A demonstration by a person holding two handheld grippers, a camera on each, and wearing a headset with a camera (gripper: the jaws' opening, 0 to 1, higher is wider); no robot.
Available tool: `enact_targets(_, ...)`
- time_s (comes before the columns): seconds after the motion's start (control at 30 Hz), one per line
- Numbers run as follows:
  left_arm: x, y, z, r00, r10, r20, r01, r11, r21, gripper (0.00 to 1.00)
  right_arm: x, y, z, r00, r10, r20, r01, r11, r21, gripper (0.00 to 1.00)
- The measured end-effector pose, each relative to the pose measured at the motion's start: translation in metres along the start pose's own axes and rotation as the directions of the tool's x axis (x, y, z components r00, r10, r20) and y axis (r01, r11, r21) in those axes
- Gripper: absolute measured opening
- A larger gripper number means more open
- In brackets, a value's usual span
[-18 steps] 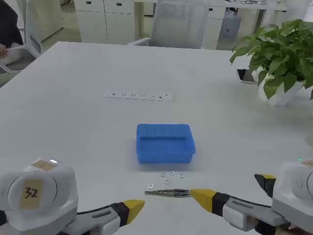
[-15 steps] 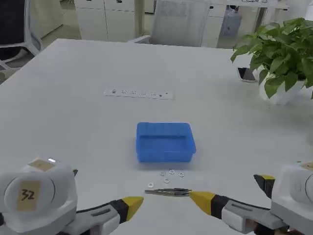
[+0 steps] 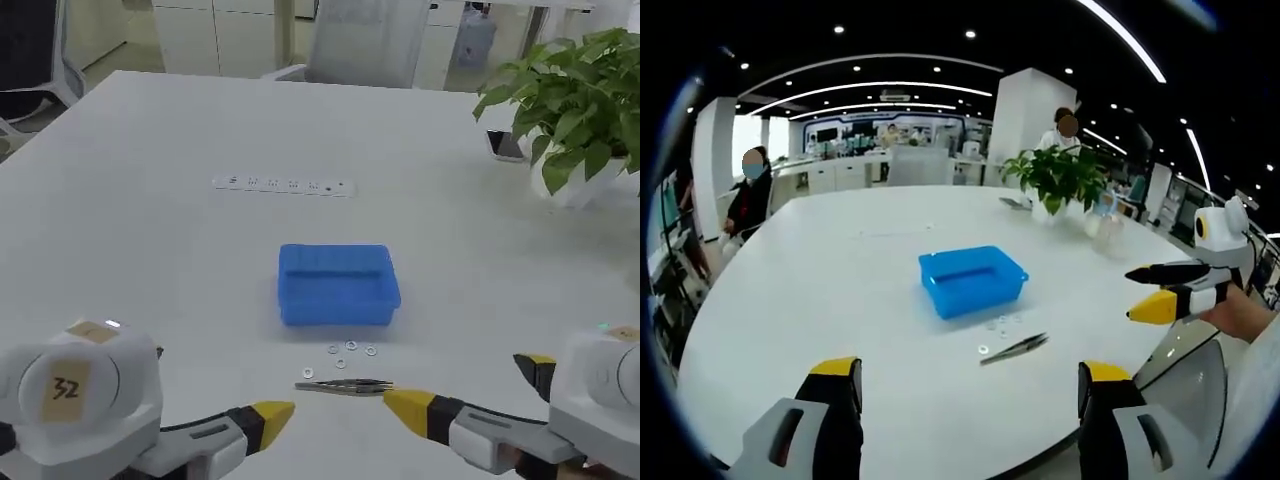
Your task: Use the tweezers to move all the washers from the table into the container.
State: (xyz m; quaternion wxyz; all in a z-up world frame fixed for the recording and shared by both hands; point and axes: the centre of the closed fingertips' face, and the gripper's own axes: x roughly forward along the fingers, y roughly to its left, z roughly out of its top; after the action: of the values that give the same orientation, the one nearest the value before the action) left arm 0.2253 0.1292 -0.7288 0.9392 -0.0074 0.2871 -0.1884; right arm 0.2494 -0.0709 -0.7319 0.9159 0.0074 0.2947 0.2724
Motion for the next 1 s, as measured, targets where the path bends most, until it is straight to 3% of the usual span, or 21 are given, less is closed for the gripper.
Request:
enact_targets(0.63, 0.008, -0.008, -0.001, 0.9997, -0.022, -0.014, 0.023, 1.000, 0.022, 0.90, 0.004, 0.005, -0.007, 0.9996, 0.024, -0.014, -0.025, 1.000, -0.019, 0.99)
enact_targets(1.0, 0.014, -0.005, 0.003, 0.9999, -0.005, -0.009, 0.006, 0.999, 0.036, 0.88, 0.007, 0.000, -0.010, 0.9995, 0.011, -0.029, -0.012, 0.999, -0.036, 0.98)
